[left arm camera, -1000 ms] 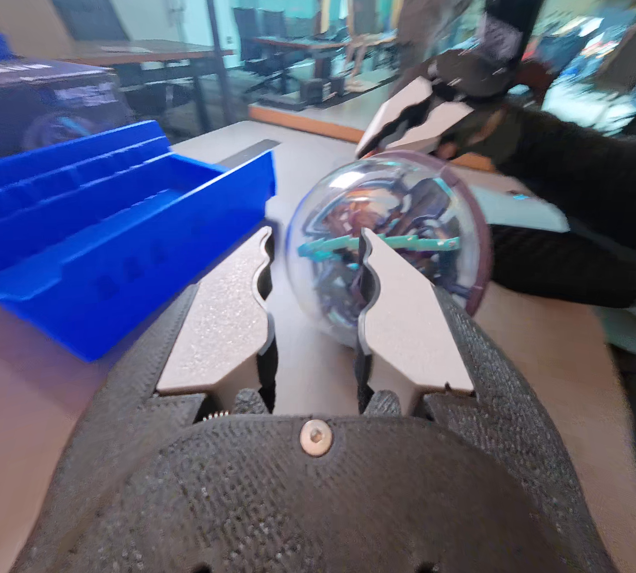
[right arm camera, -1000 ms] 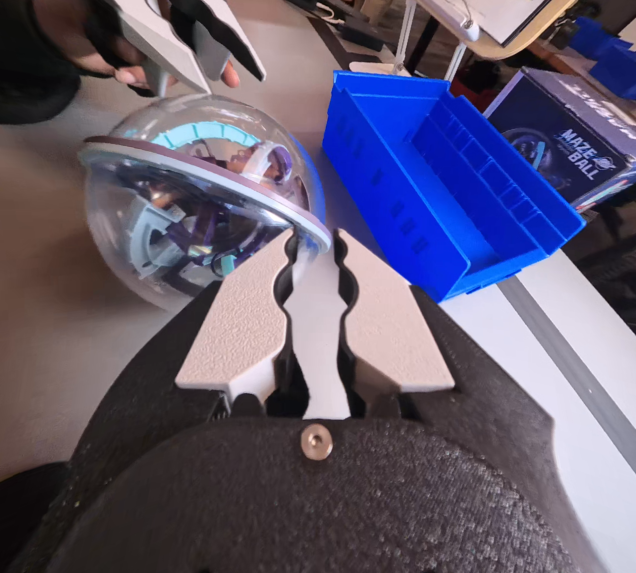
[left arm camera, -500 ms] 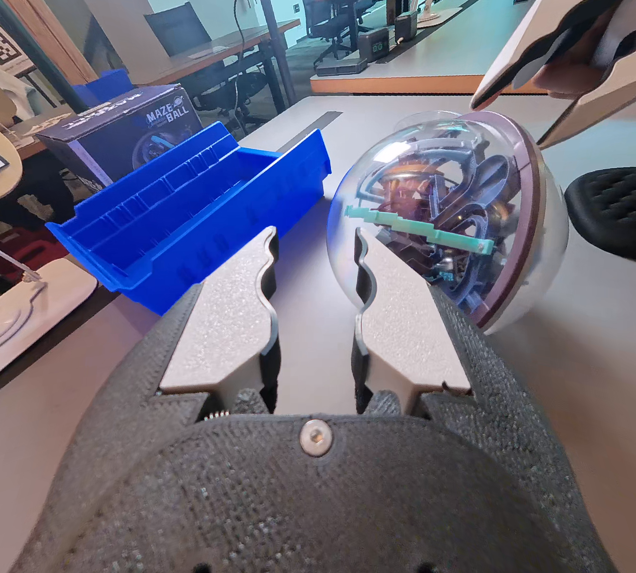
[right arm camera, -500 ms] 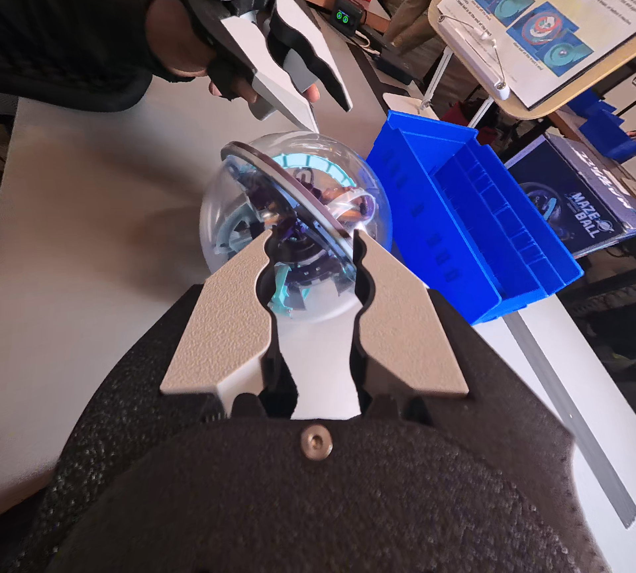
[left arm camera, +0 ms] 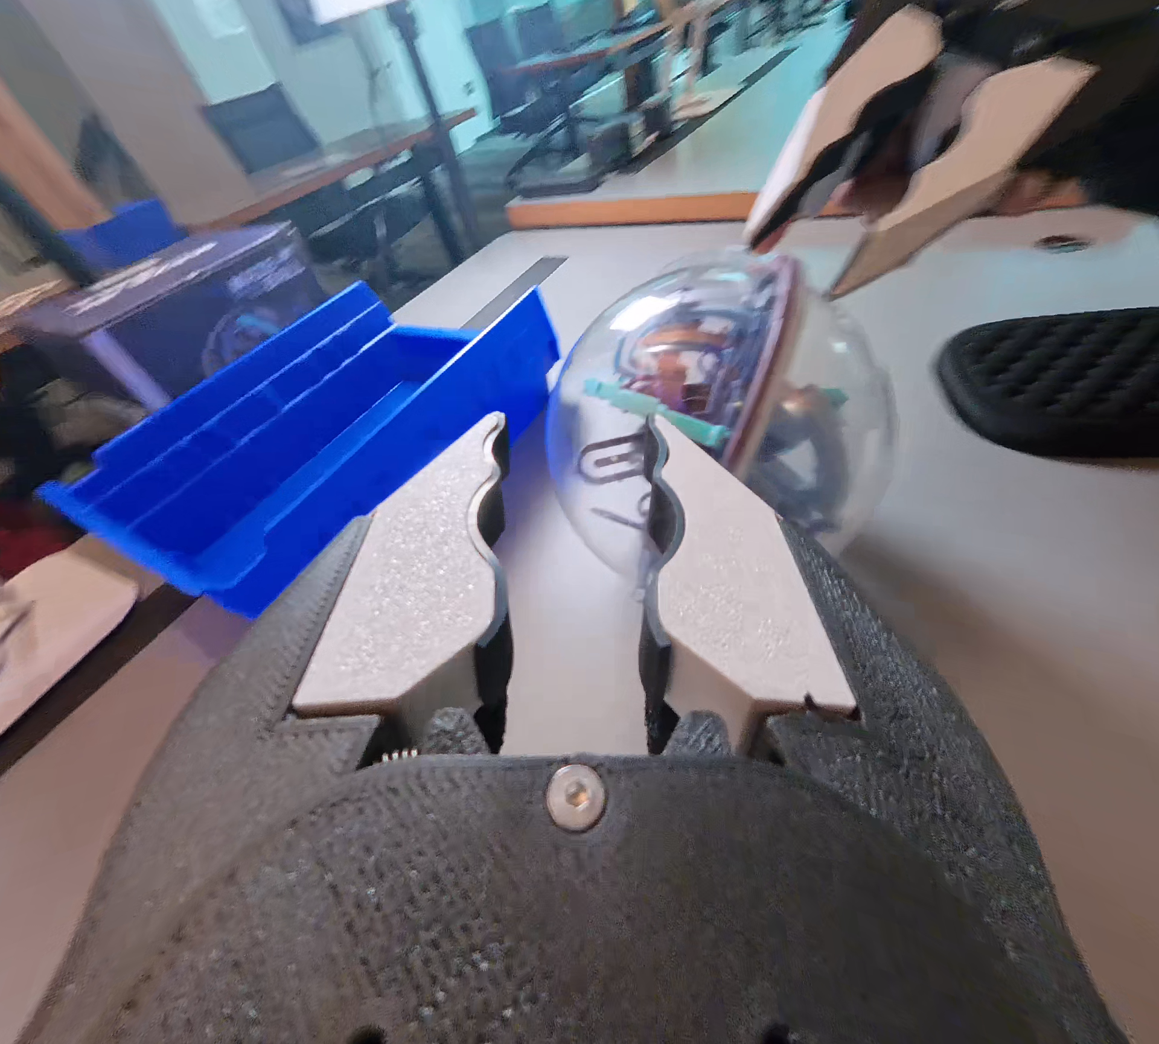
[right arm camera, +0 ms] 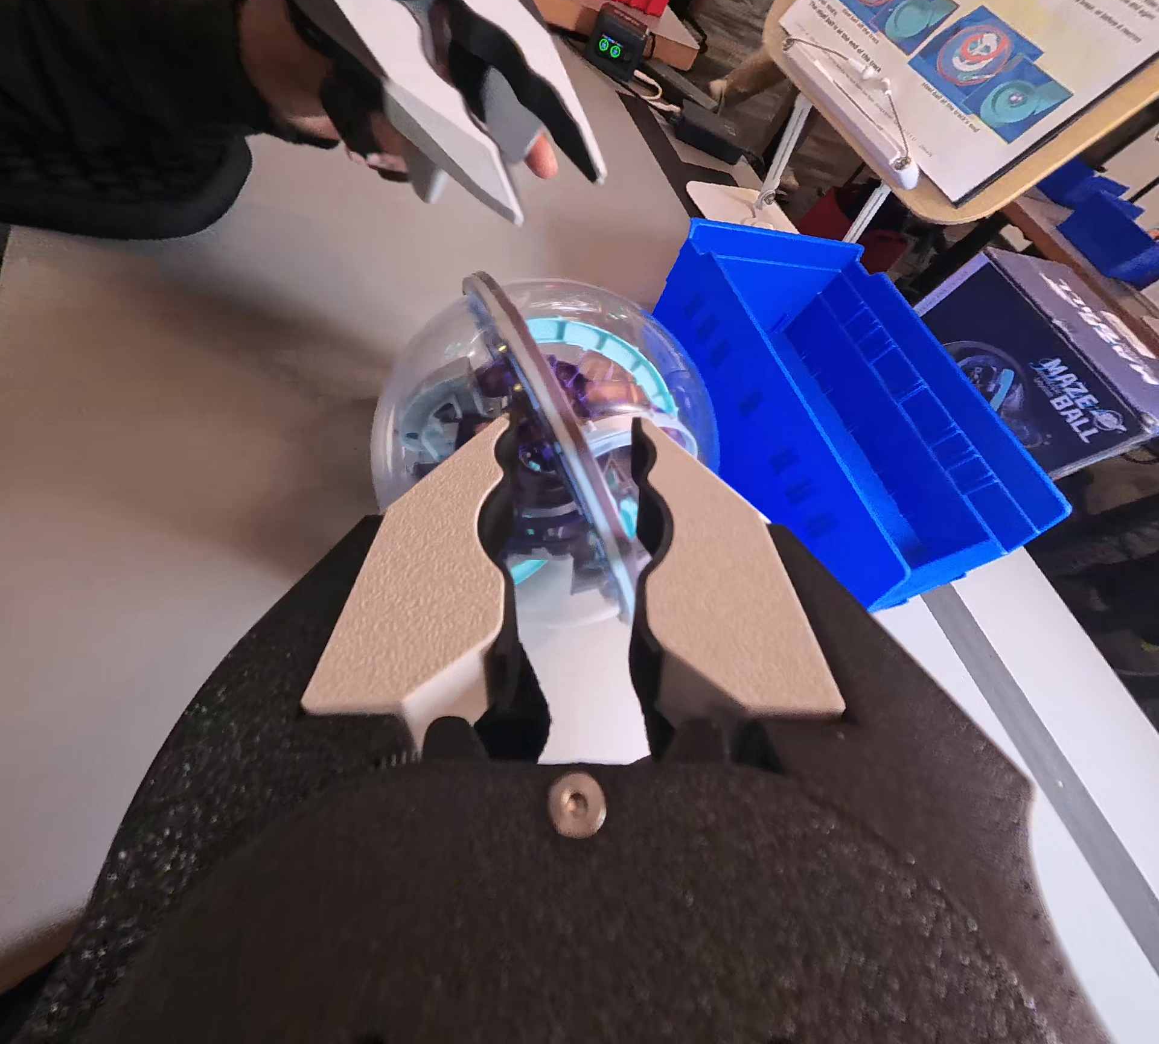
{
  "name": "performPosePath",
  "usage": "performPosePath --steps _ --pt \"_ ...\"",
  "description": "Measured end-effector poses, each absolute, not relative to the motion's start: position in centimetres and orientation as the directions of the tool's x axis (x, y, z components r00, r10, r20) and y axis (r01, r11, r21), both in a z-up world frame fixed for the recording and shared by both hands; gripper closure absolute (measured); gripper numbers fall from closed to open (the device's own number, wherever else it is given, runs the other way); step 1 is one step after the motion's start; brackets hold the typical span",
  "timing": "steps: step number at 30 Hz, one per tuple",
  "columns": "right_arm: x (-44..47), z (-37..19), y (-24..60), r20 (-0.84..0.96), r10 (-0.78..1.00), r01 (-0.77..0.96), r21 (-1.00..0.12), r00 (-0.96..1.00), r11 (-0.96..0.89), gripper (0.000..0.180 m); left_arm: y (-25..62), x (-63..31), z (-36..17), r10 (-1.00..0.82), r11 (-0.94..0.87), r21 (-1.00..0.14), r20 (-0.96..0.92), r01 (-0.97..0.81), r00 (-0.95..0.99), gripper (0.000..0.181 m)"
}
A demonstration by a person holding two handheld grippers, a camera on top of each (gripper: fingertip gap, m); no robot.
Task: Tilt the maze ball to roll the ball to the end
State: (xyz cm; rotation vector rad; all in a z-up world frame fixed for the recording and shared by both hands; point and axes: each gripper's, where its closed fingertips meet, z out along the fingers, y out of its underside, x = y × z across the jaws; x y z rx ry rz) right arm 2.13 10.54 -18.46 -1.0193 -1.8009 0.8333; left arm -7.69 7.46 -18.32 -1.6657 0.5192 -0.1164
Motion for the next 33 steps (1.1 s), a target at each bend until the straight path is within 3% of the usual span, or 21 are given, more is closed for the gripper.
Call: performPosePath --steps 4,8,13,19,26,29,33 --pt "1.9 -18.3 11.6 0.32 0.904 0.295 -0.868 -0.282 0.4 0.149 4.9 -6.3 -17.5 -0.621 -0.051 -0.978 -0.127 -0.201 0.774 0.137" --pt "1.3 -18.7 12.3 0.312 0.899 0.313 -0.859 -0.306 0.405 0.169 4.2 -5.1 -19.5 -0.712 -0.068 -0.969 -0.119 -0.238 0.692 0.13" --pt "0.5 -18.9 12.3 0.293 0.887 0.312 -0.857 -0.358 0.409 0.171 5.6 -4.7 -22.4 -0.679 -0.108 -0.922 -0.204 -0.371 0.705 0.138" --pt "0.6 -18.5 11.8 0.171 0.889 0.294 -0.903 -0.424 0.314 0.172 5.8 -5.2 -21.8 -0.67 -0.105 -0.939 -0.177 -0.327 0.721 0.173" --pt "0.9 -17.5 10.7 0.016 0.872 0.313 -0.93 -0.489 0.192 0.173 5.0 -5.0 -20.9 -0.704 -0.096 -0.963 -0.112 -0.25 0.701 0.173" --pt "0.7 -17.2 10.2 -0.014 0.866 0.316 -0.934 -0.499 0.167 0.174 4.8 -5.3 -21.0 -0.711 -0.09 -0.97 -0.097 -0.227 0.697 0.157" --pt "0.5 -17.2 10.3 -0.003 0.865 0.299 -0.939 -0.501 0.17 0.174 5.2 -5.8 -21.1 -0.708 -0.102 -0.981 -0.046 -0.166 0.705 0.158"
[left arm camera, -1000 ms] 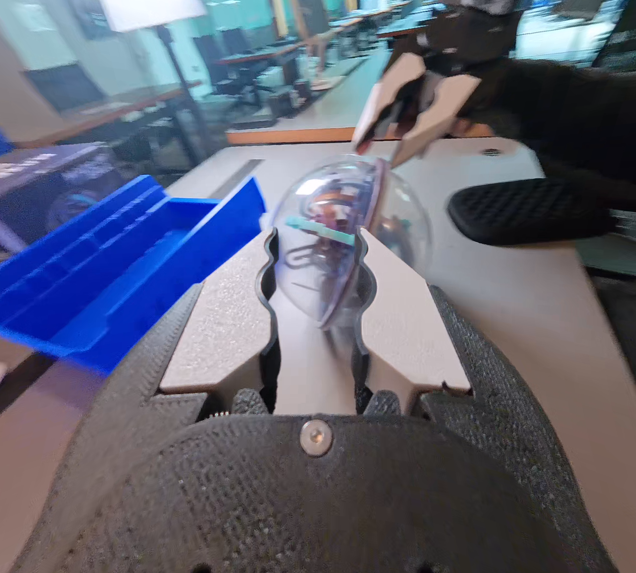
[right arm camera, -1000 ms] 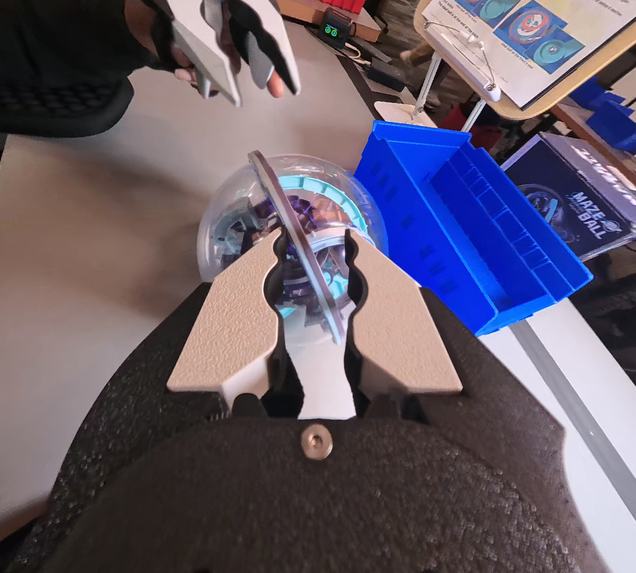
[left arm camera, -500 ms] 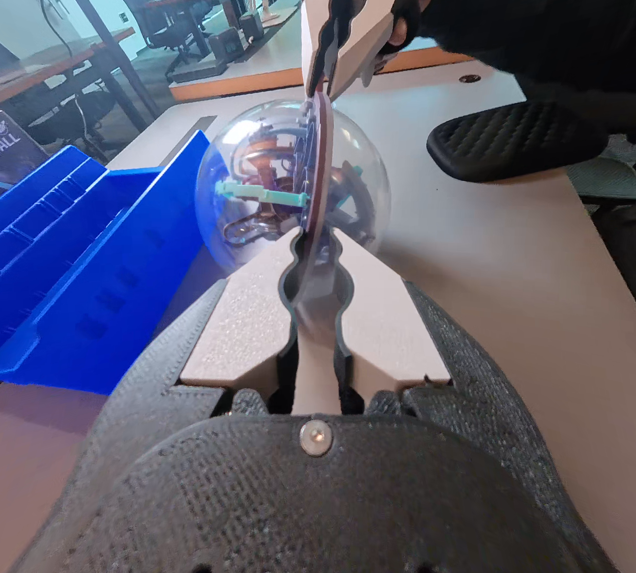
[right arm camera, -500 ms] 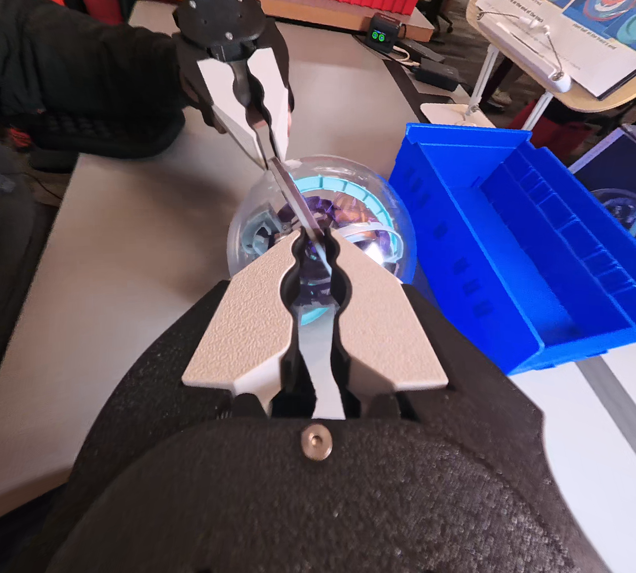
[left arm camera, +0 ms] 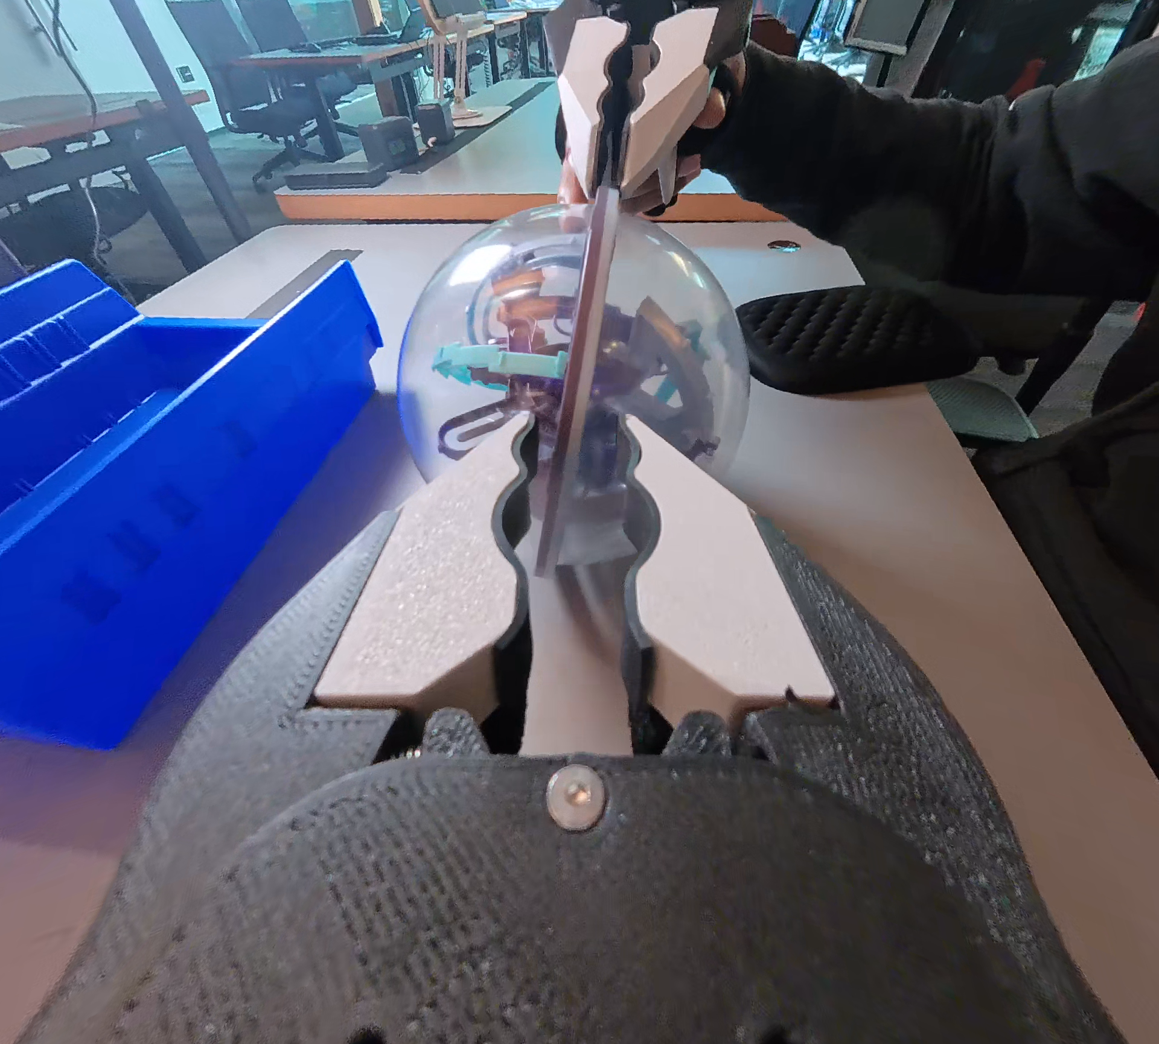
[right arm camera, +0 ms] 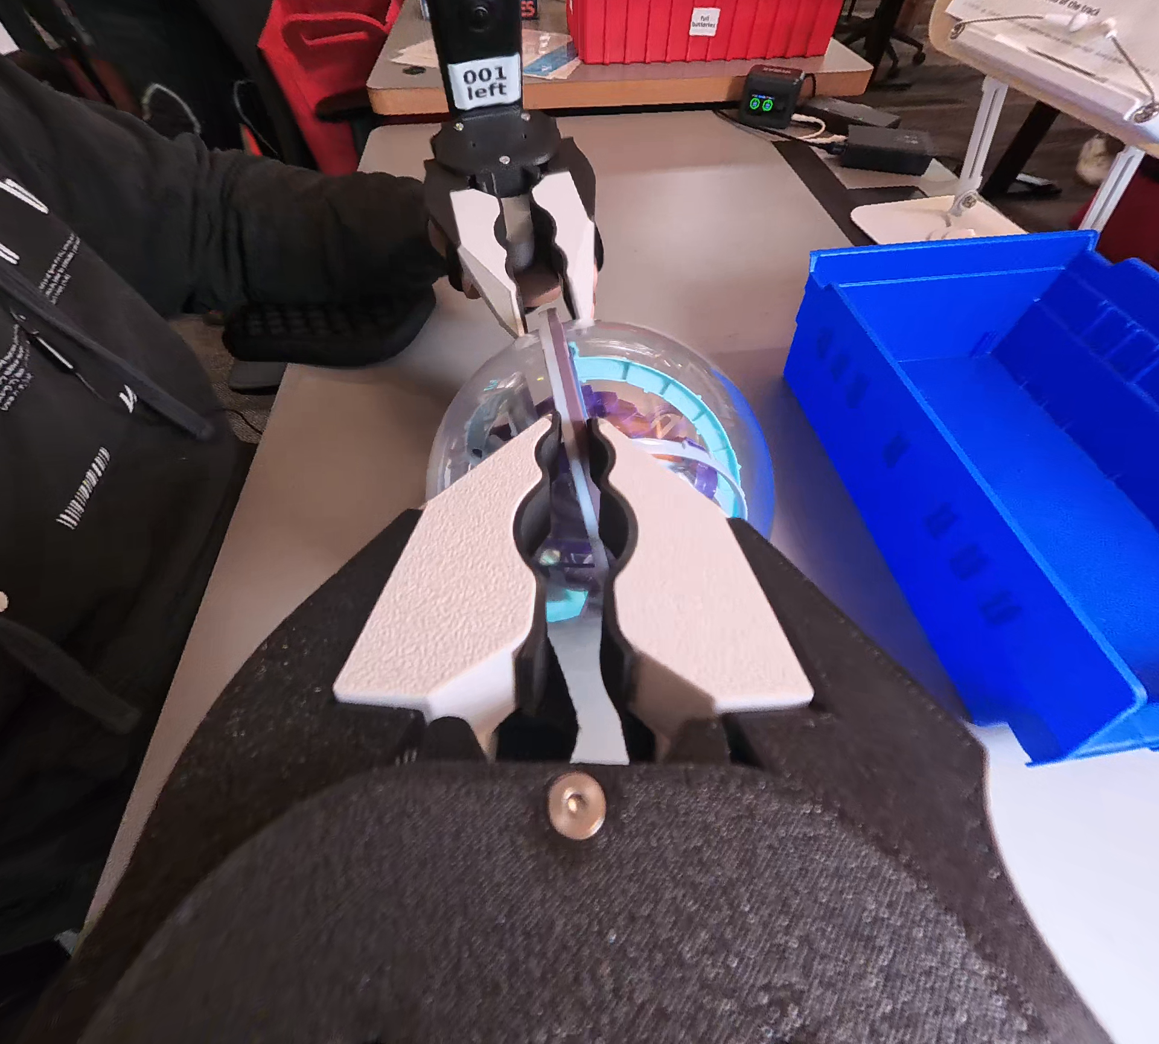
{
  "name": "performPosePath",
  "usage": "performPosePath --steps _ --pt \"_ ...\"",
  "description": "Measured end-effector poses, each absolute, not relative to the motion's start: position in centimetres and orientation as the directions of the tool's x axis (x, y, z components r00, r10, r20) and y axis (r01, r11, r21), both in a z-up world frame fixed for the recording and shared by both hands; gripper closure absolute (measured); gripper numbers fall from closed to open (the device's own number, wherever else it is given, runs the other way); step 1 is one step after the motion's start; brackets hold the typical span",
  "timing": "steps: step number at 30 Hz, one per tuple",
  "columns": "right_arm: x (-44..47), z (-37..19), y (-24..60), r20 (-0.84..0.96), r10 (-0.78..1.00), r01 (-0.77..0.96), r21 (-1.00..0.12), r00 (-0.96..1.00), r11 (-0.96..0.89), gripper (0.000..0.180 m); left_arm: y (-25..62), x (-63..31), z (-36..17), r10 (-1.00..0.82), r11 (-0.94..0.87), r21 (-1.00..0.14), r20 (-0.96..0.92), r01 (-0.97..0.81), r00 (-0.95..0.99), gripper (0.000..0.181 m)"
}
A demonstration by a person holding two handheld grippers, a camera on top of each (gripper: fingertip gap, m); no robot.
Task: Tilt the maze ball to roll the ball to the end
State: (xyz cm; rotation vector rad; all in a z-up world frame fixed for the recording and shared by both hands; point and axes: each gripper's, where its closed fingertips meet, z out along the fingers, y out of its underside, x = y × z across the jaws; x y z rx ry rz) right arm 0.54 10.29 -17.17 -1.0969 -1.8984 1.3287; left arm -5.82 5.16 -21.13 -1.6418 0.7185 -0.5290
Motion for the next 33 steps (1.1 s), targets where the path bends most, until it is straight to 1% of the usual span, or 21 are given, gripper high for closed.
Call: performPosePath --steps 2,4,5,7,9,14,17,21,23,26,28,29,33 --pt "0.4 -17.1 10.6 0.006 0.873 0.283 -0.945 -0.487 0.164 0.174 5.3 -6.0 -21.1 -0.71 -0.11 -0.986 -0.013 -0.129 0.704 0.159" --pt "0.3 -17.0 10.8 0.036 0.881 0.249 -0.953 -0.472 0.172 0.173 5.4 -6.2 -21.1 -0.712 -0.108 -0.988 -0.001 -0.111 0.702 0.171" --pt "0.3 -16.9 11.0 0.051 0.884 0.225 -0.959 -0.465 0.173 0.172 5.5 -6.2 -21.1 -0.715 -0.109 -0.988 0.003 -0.108 0.699 0.174" --pt "0.5 -16.6 11.5 0.063 0.892 0.177 -0.971 -0.448 0.158 0.16 5.6 -6.2 -21.3 -0.714 -0.117 -0.988 0.015 -0.097 0.7 0.173" --pt "1.0 -16.7 12.3 0.063 0.901 0.143 -0.98 -0.43 0.137 0.154 5.7 -6.1 -21.7 -0.715 -0.122 -0.987 0.013 -0.106 0.699 0.173" --pt "3.8 -19.0 14.0 0.023 0.883 0.162 -0.98 -0.468 0.111 0.138 5.9 -5.6 -22.3 -0.718 -0.13 -0.986 0.019 -0.108 0.696 0.169" --pt "5.4 -20.6 14.3 0.044 0.88 0.179 -0.973 -0.473 0.145 0.137 6.1 -5.6 -22.1 -0.712 -0.127 -0.987 0.021 -0.1 0.702 0.17" --pt "6.2 -23.0 14.6 0.165 0.889 0.229 -0.931 -0.427 0.283 0.14 6.1 -5.5 -22.0 -0.711 -0.131 -0.988 0.038 -0.08 0.702 0.171" --pt "5.7 -23.6 14.5 0.192 0.891 0.229 -0.925 -0.411 0.304 0.145 6.2 -5.3 -21.9 -0.714 -0.13 -0.989 0.041 -0.074 0.699 0.171" --pt "5.1 -23.8 14.9 0.175 0.9 0.203 -0.94 -0.4 0.274 0.158 6.4 -5.2 -21.7 -0.713 -0.128 -0.99 0.048 -0.062 0.7 0.171" --pt "5.0 -23.9 15.5 0.151 0.905 0.207 -0.946 -0.397 0.249 0.156 6.4 -5.0 -21.7 -0.717 -0.131 -0.99 0.056 -0.055 0.695 0.172" --pt "5.2 -23.8 15.8 0.148 0.91 0.211 -0.946 -0.389 0.244 0.152 6.3 -4.8 -21.7 -0.718 -0.129 -0.99 0.053 -0.058 0.694 0.172" --pt "5.4 -23.2 17.0 0.201 0.923 0.209 -0.937 -0.327 0.279 0.147 5.7 -3.8 -21.6 -0.732 -0.124 -0.99 0.042 -0.072 0.68 0.172"
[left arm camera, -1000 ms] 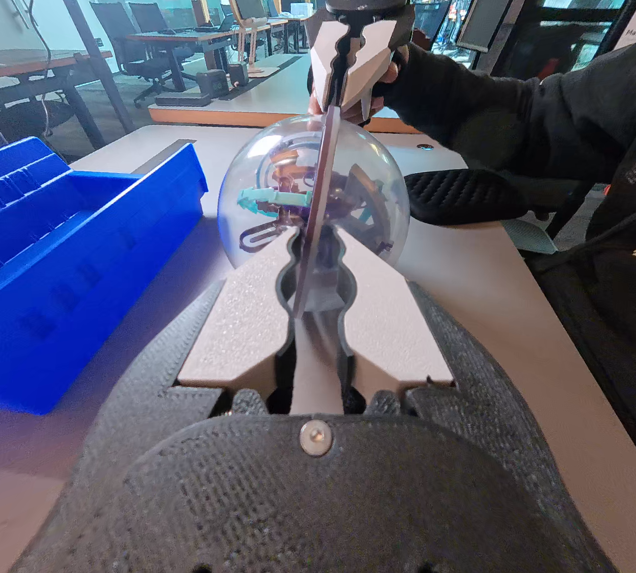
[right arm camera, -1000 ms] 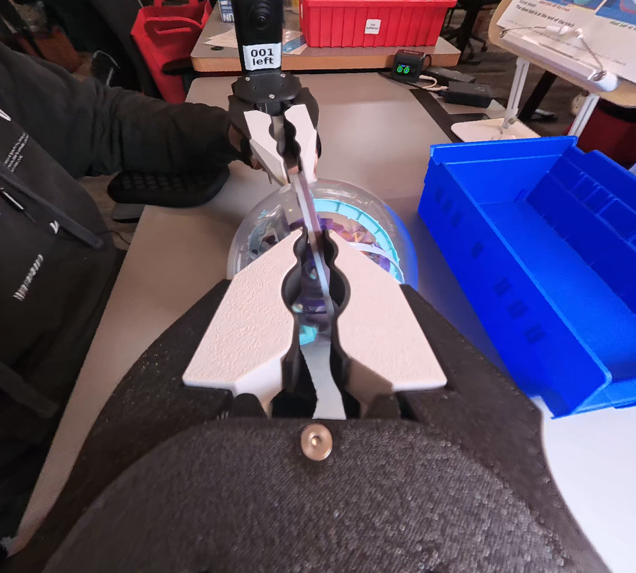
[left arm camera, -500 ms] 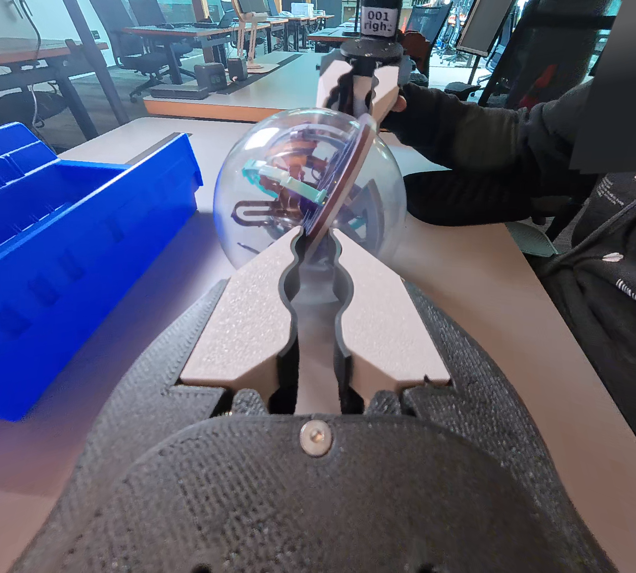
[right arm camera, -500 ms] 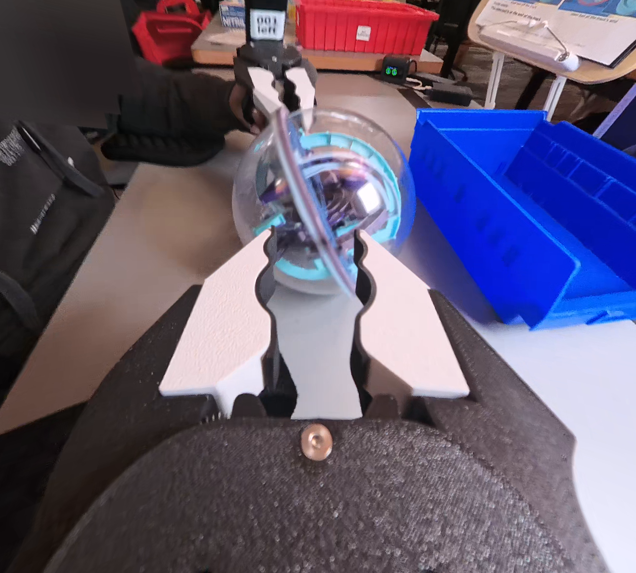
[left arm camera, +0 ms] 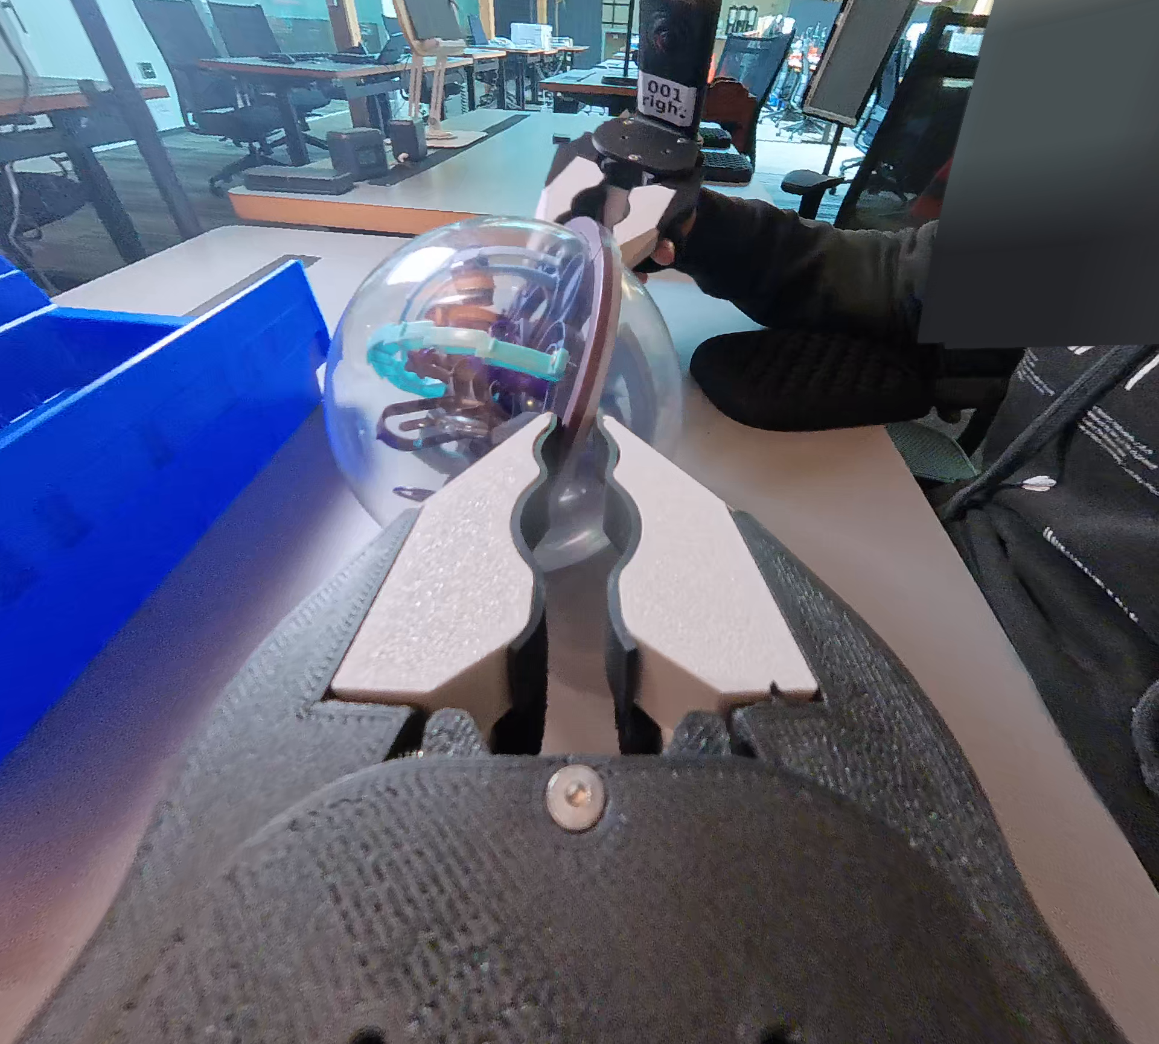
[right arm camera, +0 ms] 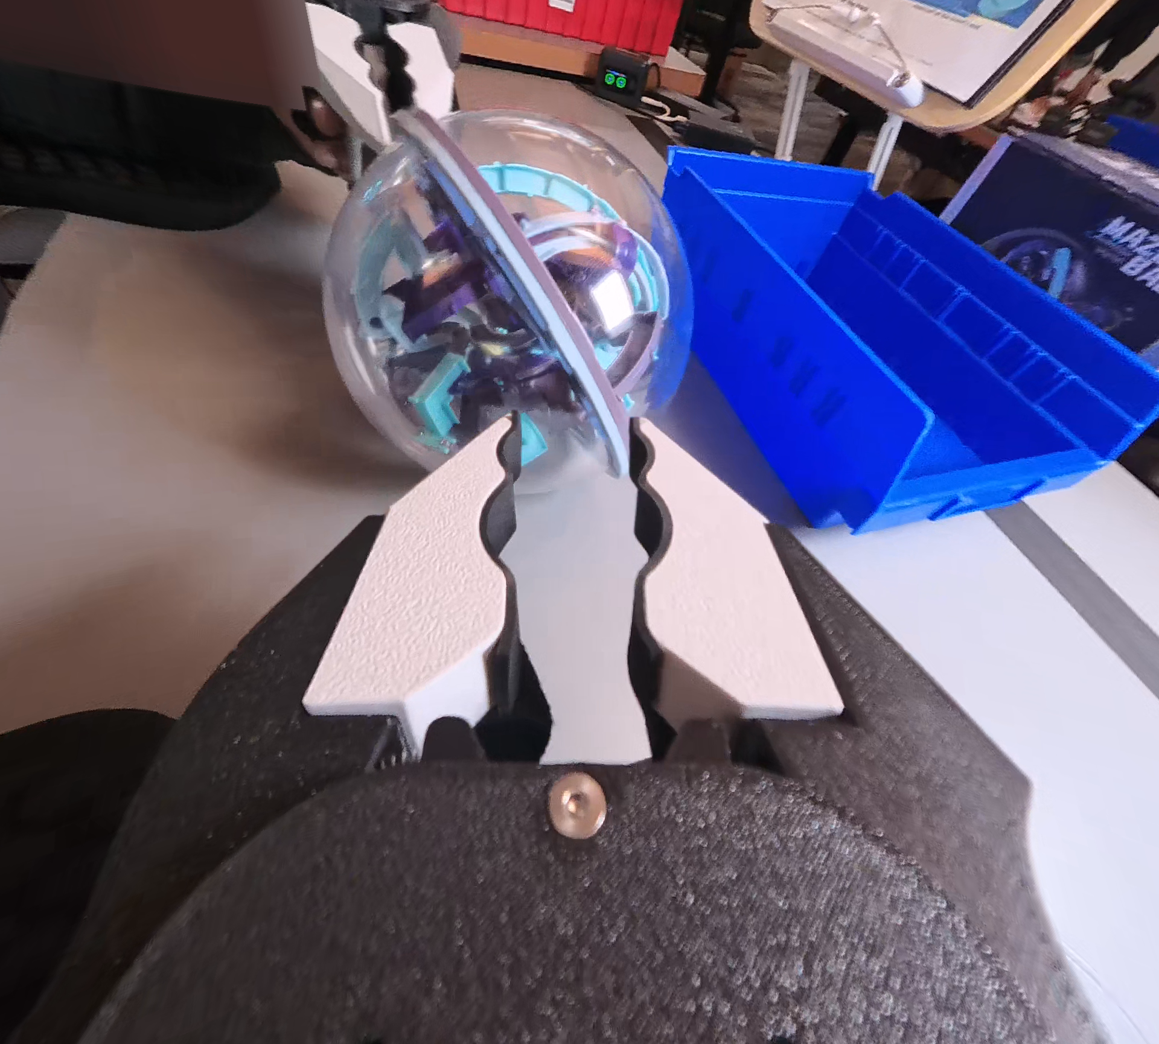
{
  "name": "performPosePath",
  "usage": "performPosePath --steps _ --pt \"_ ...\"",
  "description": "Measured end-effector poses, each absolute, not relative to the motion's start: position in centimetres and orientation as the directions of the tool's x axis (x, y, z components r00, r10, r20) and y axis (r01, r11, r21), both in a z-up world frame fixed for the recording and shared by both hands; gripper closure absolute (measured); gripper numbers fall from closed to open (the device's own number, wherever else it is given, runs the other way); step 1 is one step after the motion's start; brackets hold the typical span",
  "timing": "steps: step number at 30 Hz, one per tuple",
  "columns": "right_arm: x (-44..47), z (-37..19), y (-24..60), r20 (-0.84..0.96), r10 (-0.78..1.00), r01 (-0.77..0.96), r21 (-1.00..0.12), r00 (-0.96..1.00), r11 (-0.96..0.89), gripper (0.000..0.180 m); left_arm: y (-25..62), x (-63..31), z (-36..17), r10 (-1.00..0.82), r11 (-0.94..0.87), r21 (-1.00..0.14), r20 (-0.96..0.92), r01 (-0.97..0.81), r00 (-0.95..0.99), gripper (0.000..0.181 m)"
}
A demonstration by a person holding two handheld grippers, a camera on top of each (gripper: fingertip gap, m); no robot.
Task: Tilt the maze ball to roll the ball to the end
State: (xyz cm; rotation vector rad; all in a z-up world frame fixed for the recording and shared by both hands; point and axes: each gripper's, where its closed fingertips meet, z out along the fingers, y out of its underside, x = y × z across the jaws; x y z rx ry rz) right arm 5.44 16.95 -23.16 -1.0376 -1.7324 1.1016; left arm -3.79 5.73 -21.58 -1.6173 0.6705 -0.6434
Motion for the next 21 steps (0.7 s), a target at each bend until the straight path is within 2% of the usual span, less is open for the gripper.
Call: performPosePath --steps 5,9,11,14,16,19,21 --pt "5.1 -22.4 17.0 0.226 0.921 0.194 -0.935 -0.318 0.297 0.15 4.6 -0.9 -21.4 -0.788 -0.097 -0.991 0.018 -0.094 0.616 0.18" --pt "4.7 -22.3 17.5 0.219 0.922 0.2 -0.935 -0.32 0.292 0.151 3.4 0.7 -21.3 -0.836 -0.077 -0.99 -0.001 -0.119 0.549 0.174" --pt "4.4 -22.3 17.7 0.215 0.922 0.197 -0.937 -0.321 0.287 0.151 3.2 -0.1 -20.1 -0.831 -0.054 -0.996 0.009 -0.065 0.555 0.169" --pt "4.1 -22.3 18.0 0.201 0.925 0.192 -0.943 -0.321 0.272 0.152 4.7 -4.0 -18.8 -0.737 -0.022 -1.0 0.021 0.008 0.675 0.154" --pt "3.9 -22.4 18.0 0.187 0.927 0.186 -0.948 -0.326 0.257 0.152 5.6 -6.0 -19.0 -0.691 -0.039 -0.998 0.068 0.057 0.72 0.133" --pt "3.7 -22.8 17.9 0.174 0.926 0.189 -0.95 -0.335 0.247 0.152 6.3 -5.8 -20.8 -0.702 -0.163 -0.98 0.196 0.113 0.685 0.1" --pt "3.7 -23.1 17.8 0.169 0.926 0.192 -0.951 -0.338 0.244 0.152 6.4 -4.4 -22.3 -0.72 -0.224 -0.971 0.227 0.09 0.656 0.089"
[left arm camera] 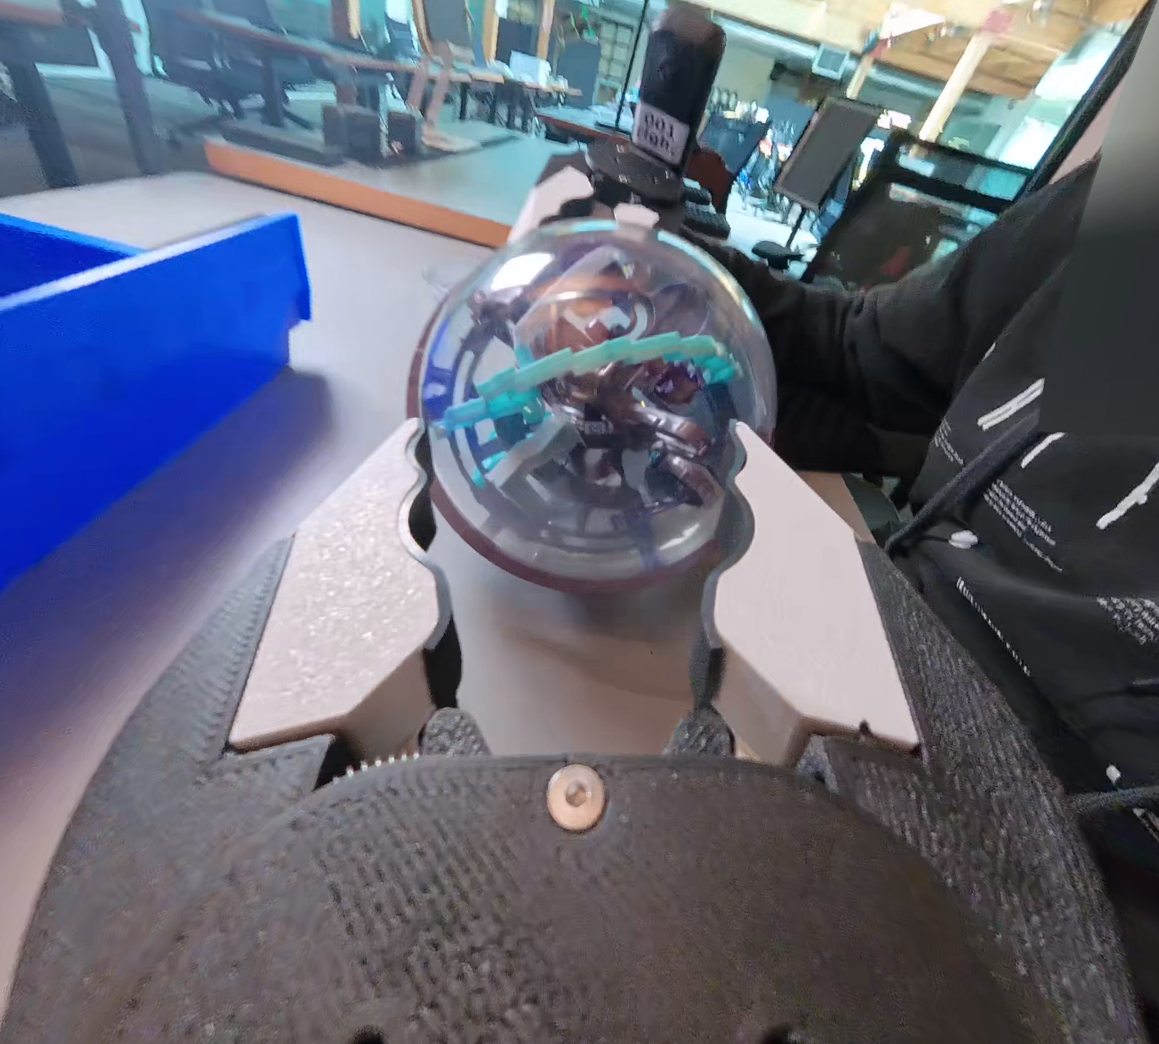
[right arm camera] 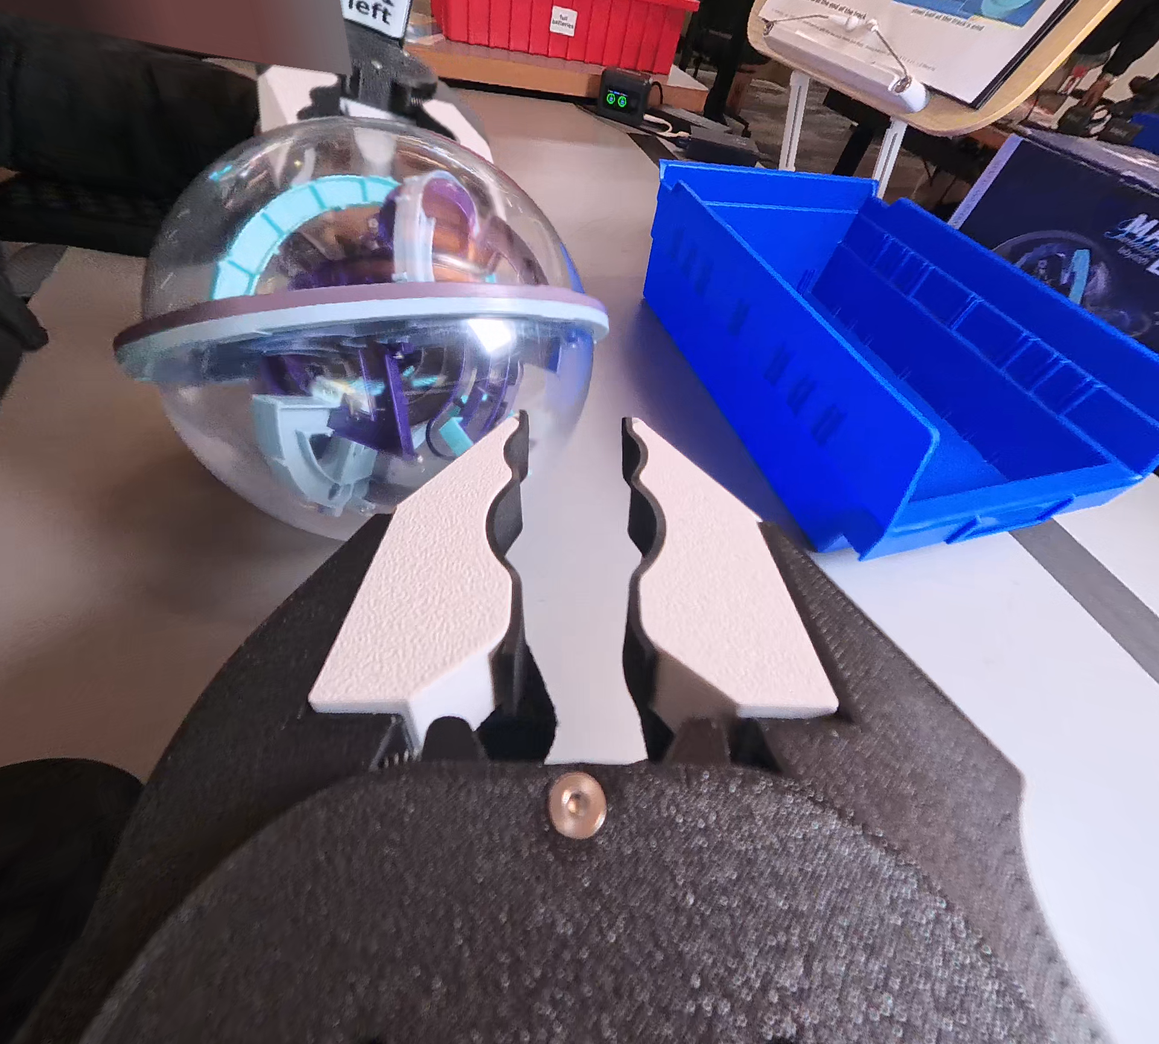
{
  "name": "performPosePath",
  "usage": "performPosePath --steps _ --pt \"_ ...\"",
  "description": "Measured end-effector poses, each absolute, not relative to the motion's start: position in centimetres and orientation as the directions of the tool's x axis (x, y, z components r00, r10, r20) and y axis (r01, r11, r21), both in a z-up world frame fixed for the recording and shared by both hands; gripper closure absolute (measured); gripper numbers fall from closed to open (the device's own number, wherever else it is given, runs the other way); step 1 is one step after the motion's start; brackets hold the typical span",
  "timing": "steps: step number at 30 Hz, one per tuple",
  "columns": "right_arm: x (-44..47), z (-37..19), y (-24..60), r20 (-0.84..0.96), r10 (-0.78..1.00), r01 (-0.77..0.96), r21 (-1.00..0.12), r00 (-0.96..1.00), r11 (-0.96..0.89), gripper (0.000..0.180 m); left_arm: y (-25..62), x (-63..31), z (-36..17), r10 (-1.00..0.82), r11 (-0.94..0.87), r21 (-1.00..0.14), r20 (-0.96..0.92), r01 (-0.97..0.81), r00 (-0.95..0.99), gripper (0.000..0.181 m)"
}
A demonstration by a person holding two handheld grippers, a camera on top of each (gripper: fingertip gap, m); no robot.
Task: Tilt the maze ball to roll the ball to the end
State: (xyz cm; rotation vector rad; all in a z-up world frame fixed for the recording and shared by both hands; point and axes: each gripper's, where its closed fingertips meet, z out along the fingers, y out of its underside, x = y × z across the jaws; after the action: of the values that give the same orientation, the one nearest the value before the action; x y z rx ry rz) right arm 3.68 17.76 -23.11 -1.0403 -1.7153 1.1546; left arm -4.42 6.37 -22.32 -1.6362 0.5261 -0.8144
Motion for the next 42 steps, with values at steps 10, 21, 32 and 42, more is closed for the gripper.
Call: performPosePath --steps 10,21,32,42 --pt "4.6 -22.5 17.2 0.151 0.926 0.16 -0.963 -0.347 0.217 0.152 6.3 -2.4 -23.5 -0.744 -0.249 -0.966 0.233 0.064 0.627 0.087" --pt "5.8 -20.8 14.7 0.125 0.901 0.107 -0.977 -0.414 0.184 0.153 6.2 -2.6 -24.4 -0.737 -0.265 -0.964 0.221 0.028 0.639 0.091" --pt "6.5 -20.7 13.2 0.104 0.879 0.143 -0.971 -0.466 0.191 0.148 5.6 -2.4 -23.7 -0.753 -0.244 -0.97 0.198 0.013 0.627 0.092" --pt "9.6 -21.4 10.5 -0.176 0.927 0.43 -0.903 -0.33 -0.019 0.134 4.1 -0.1 -22.9 -0.808 -0.204 -0.979 0.154 -0.026 0.569 0.103"
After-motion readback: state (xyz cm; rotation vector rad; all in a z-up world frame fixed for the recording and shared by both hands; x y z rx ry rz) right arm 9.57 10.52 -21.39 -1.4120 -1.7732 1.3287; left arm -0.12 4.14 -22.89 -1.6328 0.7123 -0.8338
